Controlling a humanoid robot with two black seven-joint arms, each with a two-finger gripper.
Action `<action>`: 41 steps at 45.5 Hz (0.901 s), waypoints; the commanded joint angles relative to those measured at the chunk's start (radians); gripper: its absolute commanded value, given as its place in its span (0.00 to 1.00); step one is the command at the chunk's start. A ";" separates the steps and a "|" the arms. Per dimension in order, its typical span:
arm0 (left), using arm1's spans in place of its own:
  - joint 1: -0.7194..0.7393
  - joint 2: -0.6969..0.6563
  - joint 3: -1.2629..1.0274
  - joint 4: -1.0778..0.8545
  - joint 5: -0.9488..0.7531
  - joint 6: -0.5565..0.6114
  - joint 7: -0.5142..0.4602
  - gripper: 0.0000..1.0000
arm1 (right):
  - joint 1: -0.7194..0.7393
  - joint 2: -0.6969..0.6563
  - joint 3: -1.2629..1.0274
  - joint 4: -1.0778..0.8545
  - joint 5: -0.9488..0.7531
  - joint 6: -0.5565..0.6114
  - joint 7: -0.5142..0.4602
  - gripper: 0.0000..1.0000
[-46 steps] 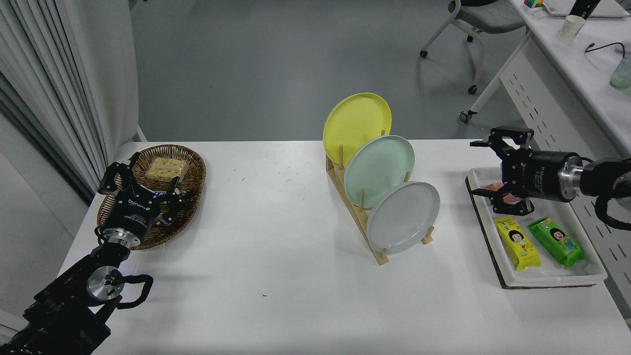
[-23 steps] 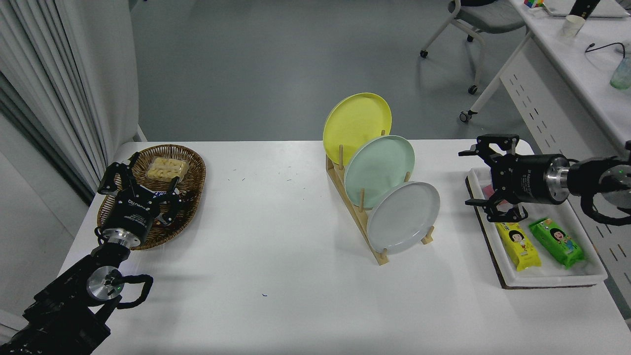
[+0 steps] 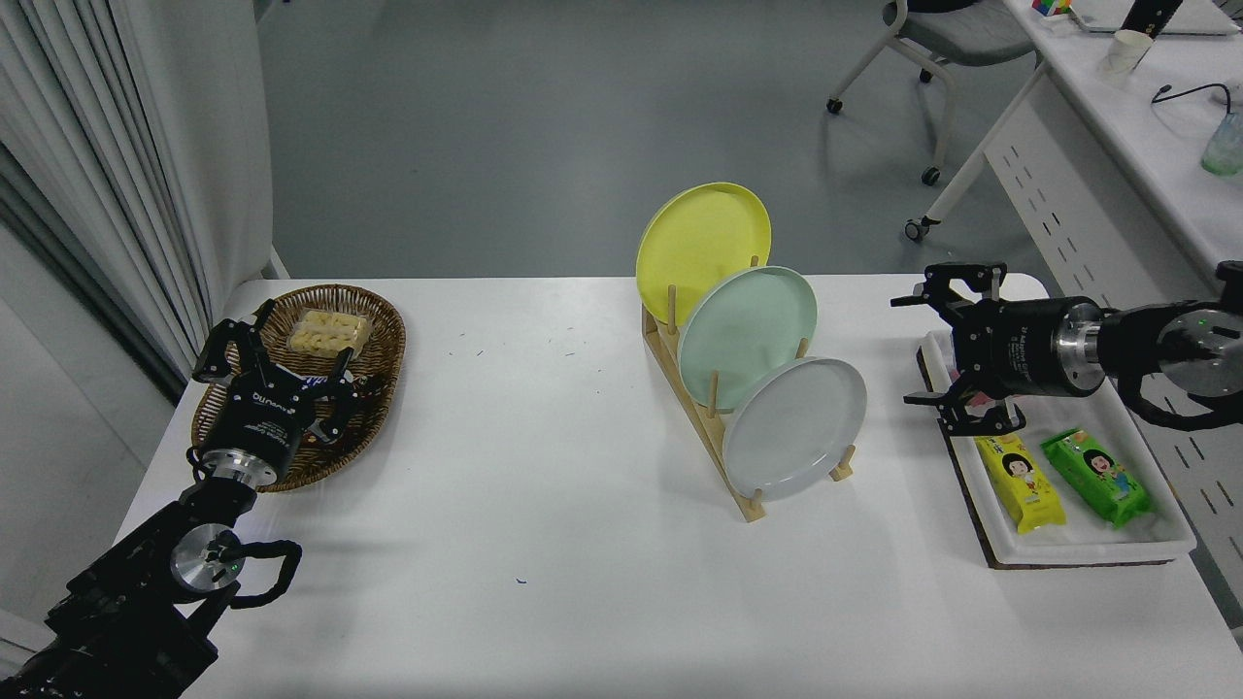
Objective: Place the plate on the table
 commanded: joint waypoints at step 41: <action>0.000 0.000 0.000 0.000 0.000 0.000 0.000 0.98 | 0.042 0.107 -0.092 0.013 -0.120 -0.080 0.144 1.00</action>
